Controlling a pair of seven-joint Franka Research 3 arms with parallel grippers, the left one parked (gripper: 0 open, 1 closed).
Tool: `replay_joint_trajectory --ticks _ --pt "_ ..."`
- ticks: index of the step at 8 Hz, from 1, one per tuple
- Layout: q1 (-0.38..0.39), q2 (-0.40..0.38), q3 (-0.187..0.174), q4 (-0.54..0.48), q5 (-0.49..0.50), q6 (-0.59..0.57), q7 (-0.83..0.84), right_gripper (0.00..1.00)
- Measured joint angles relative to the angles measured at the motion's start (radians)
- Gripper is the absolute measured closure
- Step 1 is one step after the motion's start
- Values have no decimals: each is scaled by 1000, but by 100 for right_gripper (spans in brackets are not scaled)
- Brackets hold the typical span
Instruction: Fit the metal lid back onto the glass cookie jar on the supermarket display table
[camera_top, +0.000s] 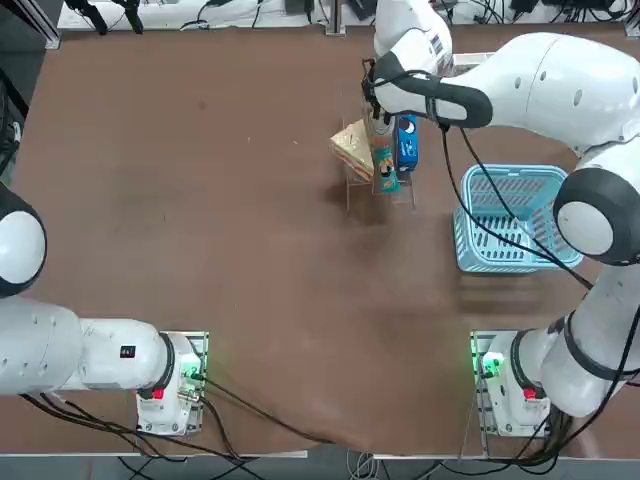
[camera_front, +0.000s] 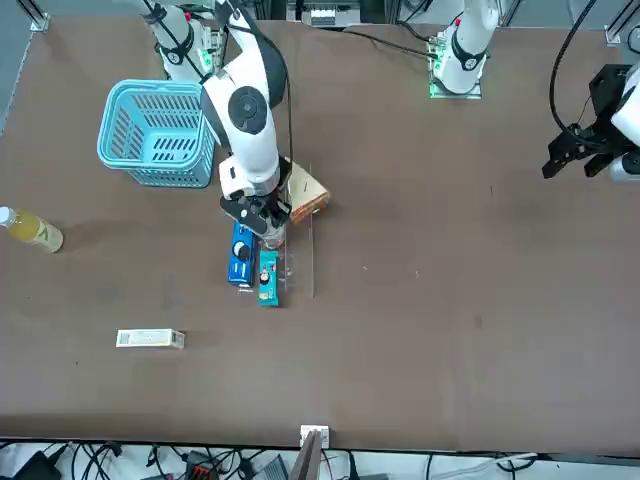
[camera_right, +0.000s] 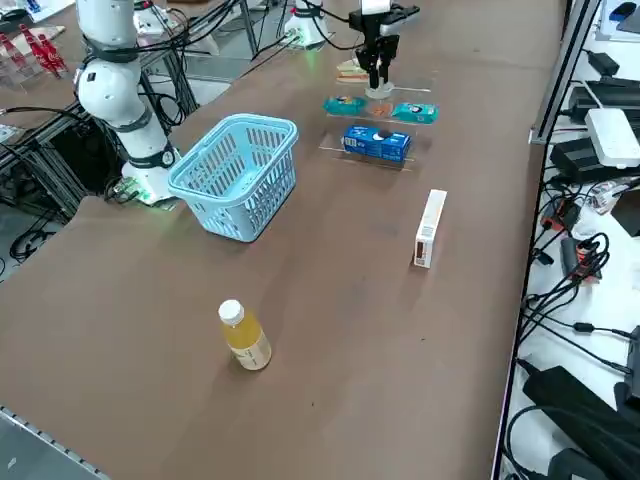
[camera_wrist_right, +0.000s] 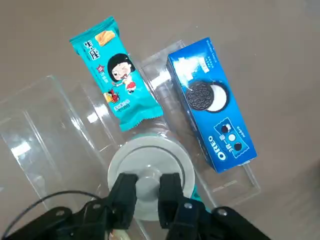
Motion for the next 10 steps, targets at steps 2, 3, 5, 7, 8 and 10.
replay_joint_trajectory --ticks 2,3,5,7,8,10 --pt "0 -2 0 -5 0 2 0 73" --pt "0 -4 0 -8 0 3 0 73" --pt "1 -5 0 -13 0 -3 -3 73" --pt "2 -6 0 -13 0 -7 -4 73" --pt "2 -6 0 -13 0 -7 -4 73" --pt "2 -7 0 -13 0 -8 -4 71"
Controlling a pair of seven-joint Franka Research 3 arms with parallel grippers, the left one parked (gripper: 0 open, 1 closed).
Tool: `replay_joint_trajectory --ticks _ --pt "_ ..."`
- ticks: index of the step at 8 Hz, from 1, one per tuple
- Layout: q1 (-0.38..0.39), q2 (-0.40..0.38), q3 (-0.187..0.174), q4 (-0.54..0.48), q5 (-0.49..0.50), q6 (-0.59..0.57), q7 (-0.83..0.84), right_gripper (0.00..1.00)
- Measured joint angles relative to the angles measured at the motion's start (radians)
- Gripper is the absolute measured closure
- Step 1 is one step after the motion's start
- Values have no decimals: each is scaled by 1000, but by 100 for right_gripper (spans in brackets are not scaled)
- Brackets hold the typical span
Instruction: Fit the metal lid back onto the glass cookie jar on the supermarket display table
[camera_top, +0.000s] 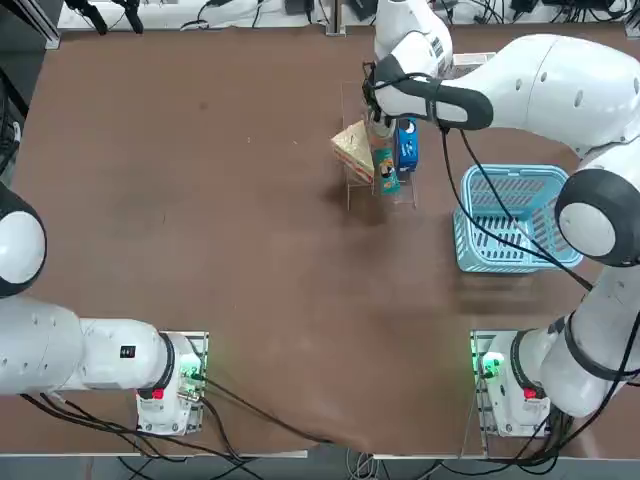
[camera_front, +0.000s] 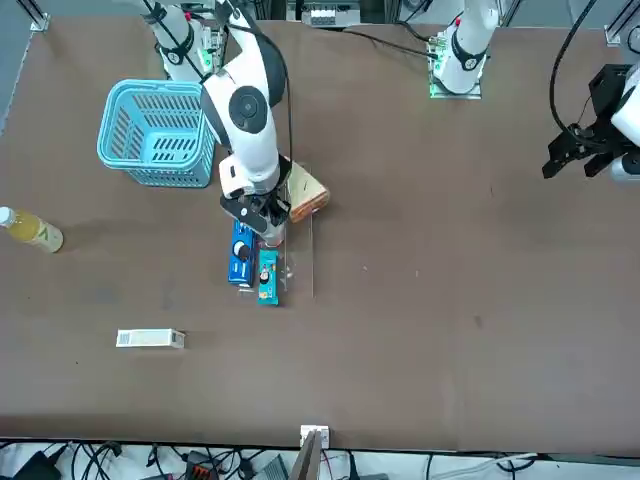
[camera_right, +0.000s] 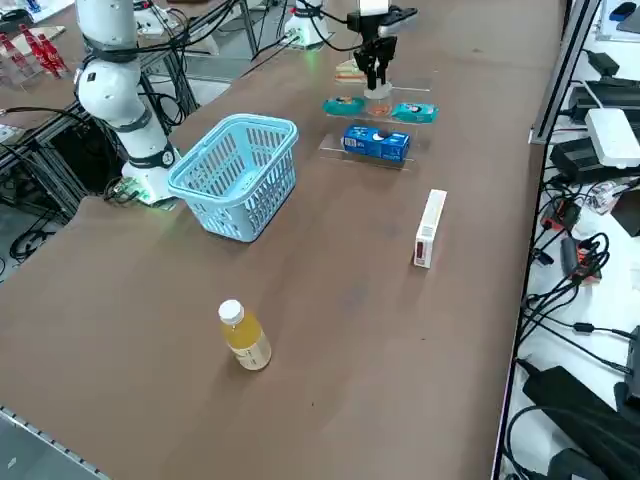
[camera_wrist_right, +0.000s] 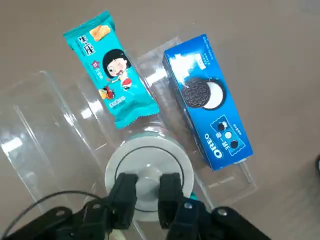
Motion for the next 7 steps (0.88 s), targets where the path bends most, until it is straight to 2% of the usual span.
replay_joint_trajectory --ticks 2,3,4,7 --pt "0 0 -2 -2 0 -12 0 43" --pt "0 -1 -4 0 0 -12 1 37" --pt "0 -5 -7 9 0 -11 1 27" --pt "-5 -63 -18 41 0 -22 0 22"
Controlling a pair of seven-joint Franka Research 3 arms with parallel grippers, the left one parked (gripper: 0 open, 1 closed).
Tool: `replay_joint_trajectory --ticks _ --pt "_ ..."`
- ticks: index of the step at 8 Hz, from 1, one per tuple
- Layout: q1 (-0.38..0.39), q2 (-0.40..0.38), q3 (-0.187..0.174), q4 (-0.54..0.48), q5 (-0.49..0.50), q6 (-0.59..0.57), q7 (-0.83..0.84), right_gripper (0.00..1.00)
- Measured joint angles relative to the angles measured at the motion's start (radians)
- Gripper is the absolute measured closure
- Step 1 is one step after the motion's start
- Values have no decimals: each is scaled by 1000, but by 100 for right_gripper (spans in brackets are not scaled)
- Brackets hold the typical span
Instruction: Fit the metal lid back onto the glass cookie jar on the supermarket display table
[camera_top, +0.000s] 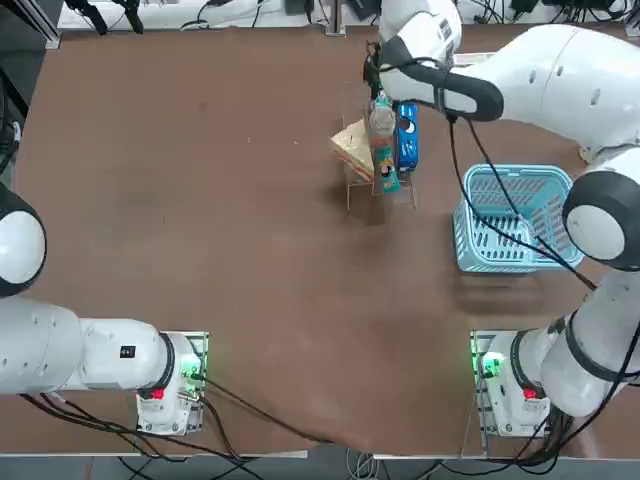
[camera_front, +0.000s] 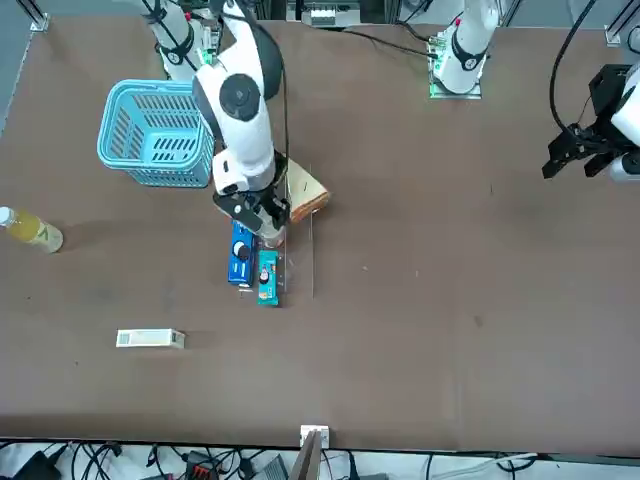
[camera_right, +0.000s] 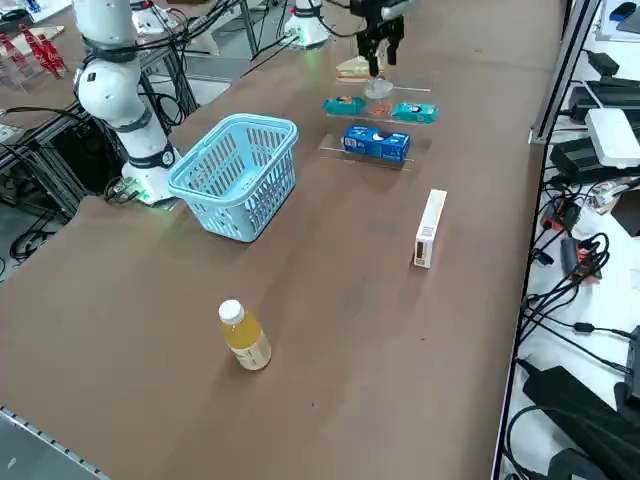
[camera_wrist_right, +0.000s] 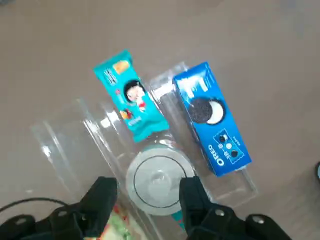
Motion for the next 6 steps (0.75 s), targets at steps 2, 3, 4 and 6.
replay_joint_trajectory --ticks 2,3,4,6 --pt "-35 -70 -9 3 0 -68 -29 21" --pt "-78 -107 -13 4 0 -128 -100 12" --pt "-137 -145 -15 4 5 -190 -204 10" --pt "-277 -212 -20 5 28 -303 -470 8"
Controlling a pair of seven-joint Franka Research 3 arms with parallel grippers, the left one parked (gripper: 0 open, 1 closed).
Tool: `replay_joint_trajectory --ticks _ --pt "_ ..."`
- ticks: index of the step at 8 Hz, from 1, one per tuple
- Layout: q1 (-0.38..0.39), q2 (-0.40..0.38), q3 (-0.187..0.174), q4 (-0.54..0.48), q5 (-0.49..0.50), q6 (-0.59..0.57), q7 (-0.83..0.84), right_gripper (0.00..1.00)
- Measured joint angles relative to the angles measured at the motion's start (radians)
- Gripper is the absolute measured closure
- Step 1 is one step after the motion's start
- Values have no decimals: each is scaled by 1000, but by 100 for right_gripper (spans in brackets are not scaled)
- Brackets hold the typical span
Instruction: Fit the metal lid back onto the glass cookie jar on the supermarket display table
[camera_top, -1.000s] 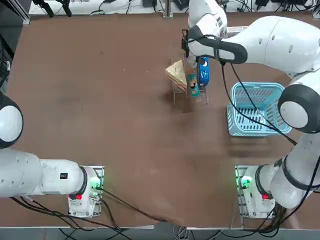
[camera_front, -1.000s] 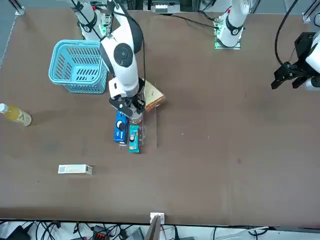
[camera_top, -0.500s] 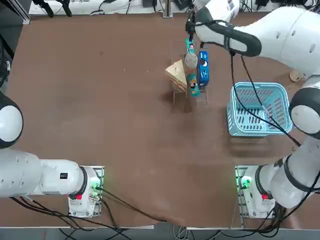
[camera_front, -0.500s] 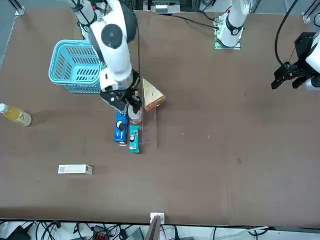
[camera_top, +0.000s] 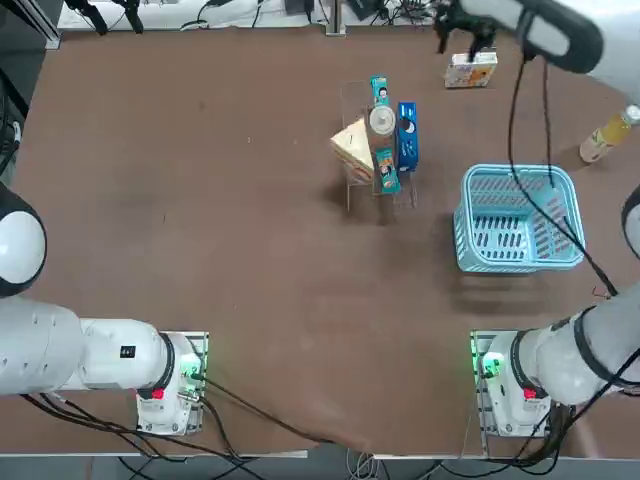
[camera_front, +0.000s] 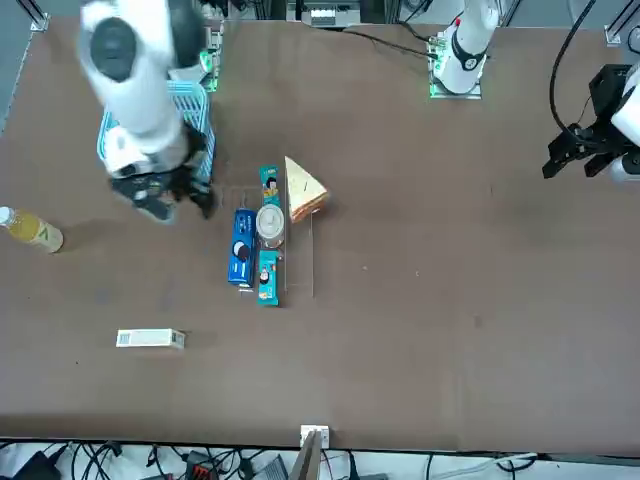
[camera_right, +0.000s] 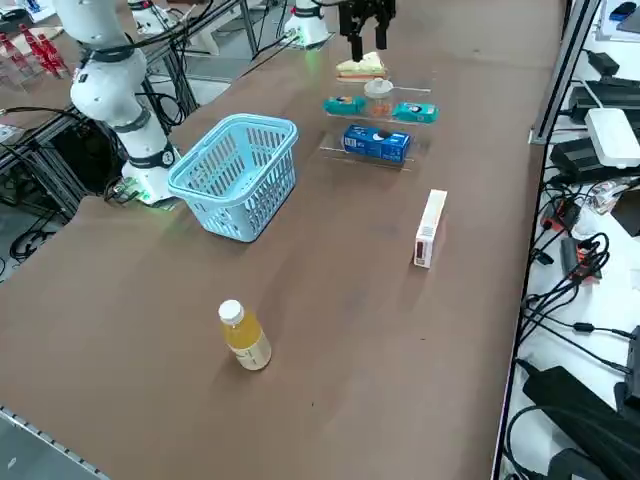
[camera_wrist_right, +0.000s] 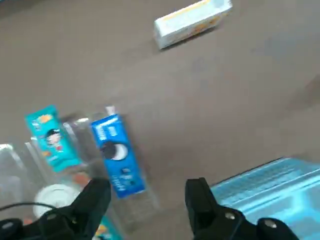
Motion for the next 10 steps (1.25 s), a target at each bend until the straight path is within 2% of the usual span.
replay_joint_trajectory --ticks 3,5,7,8,10 --pt "-164 -114 -10 4 14 -178 -355 2" --pt "-199 -214 -21 -6 29 -271 -507 1" --pt "-195 -287 -13 -45 33 -282 -555 0" --pt "-195 -286 -11 -33 33 -281 -570 0" --pt "-196 -212 -11 57 33 -291 -597 0"
